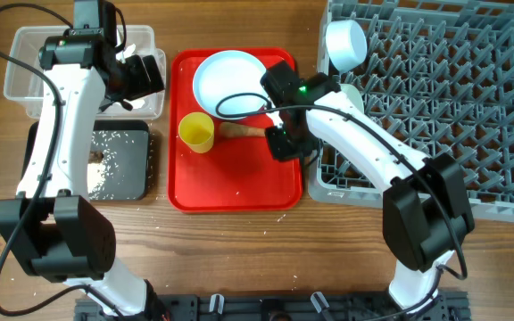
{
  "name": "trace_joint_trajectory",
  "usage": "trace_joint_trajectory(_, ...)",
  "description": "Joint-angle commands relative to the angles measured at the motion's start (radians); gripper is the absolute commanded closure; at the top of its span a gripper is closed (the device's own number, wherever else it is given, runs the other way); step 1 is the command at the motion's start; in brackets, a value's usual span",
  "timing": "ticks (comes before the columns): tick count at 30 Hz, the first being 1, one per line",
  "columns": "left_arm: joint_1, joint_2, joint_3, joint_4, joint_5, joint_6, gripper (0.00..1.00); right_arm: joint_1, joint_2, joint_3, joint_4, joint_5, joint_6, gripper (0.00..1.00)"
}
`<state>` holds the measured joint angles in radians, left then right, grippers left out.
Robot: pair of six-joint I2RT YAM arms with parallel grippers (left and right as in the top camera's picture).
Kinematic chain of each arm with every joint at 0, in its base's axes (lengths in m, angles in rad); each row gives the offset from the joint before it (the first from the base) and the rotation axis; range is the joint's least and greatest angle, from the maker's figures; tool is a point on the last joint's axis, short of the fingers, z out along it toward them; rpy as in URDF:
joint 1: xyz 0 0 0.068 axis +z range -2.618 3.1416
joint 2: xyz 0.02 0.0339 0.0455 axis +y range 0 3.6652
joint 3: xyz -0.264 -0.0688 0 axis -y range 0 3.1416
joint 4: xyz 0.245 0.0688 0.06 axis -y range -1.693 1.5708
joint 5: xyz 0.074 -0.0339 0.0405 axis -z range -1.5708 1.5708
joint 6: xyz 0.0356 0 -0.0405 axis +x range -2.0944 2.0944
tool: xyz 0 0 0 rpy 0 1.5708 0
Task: Sort waste into correct bins and load items into the dishwasher rack
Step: 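Grasp the edge of the light-blue plate with the right gripper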
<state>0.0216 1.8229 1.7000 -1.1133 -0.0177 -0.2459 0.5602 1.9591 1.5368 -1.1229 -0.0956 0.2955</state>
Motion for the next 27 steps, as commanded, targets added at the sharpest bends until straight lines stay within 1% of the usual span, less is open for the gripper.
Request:
trace_joint_trajectory(1, 0.003, -0.022, 0.015, 0.003, -0.002, 0.002, 0.0, -0.003, -0.019, -0.008, -0.073, 0.132, 0.091, 0.82)
trace_joint_trajectory(4, 0.003, -0.022, 0.015, 0.002, -0.002, 0.002, 0.0, -0.003, -0.019, -0.008, -0.136, 0.213, 0.134, 0.82)
trace_joint_trajectory(9, 0.003, -0.022, 0.015, 0.003, -0.002, 0.002, 0.0, -0.003, -0.019, -0.008, -0.172, 0.237, 0.135, 0.82)
trace_joint_trajectory(12, 0.003, -0.022, 0.015, 0.003, -0.002, 0.002, 0.0, -0.003, -0.019, -0.008, -0.219, 0.3, 0.15, 0.82)
trace_joint_trajectory(14, 0.003, -0.022, 0.015, 0.003, -0.002, 0.002, 0.0, -0.003, -0.019, -0.008, -0.22, 0.306, 0.153, 0.82)
trace_joint_trajectory(16, 0.003, -0.022, 0.015, 0.002, -0.002, 0.002, 0.0, -0.003, -0.019, -0.006, -0.185, 0.288, 0.149, 0.81)
trace_joint_trajectory(19, 0.003, -0.022, 0.015, 0.002, -0.002, 0.002, 0.0, -0.003, -0.019, 0.018, -0.11, 0.223, 0.121, 0.77)
trace_joint_trajectory(20, 0.003, -0.022, 0.015, 0.003, -0.002, 0.002, 0.0, -0.003, -0.019, 0.034, -0.076, 0.194, 0.103, 0.71)
trace_joint_trajectory(21, 0.003, -0.022, 0.015, 0.003, -0.002, 0.002, 0.0, -0.003, -0.019, 0.049, -0.043, 0.172, 0.093, 0.57)
trace_joint_trajectory(22, 0.003, -0.022, 0.015, 0.002, -0.002, 0.002, 0.0, -0.003, -0.019, 0.068, 0.013, 0.16, 0.093, 0.41)
trace_joint_trajectory(23, 0.003, -0.022, 0.015, 0.003, -0.002, 0.002, 0.0, -0.003, -0.019, 0.078, 0.061, 0.145, 0.093, 0.2)
trace_joint_trajectory(24, 0.003, -0.022, 0.015, 0.003, -0.002, 0.002, 0.0, -0.003, -0.019, 0.081, 0.134, 0.125, 0.095, 0.04)
trace_joint_trajectory(25, 0.003, -0.022, 0.015, 0.003, -0.002, 0.002, 0.0, -0.003, -0.019, 0.081, 0.231, 0.1, 0.098, 0.0)
trace_joint_trajectory(27, 0.003, -0.022, 0.015, 0.003, -0.002, 0.002, 0.0, -0.003, -0.019, 0.08, 0.37, 0.06, 0.097, 0.0)
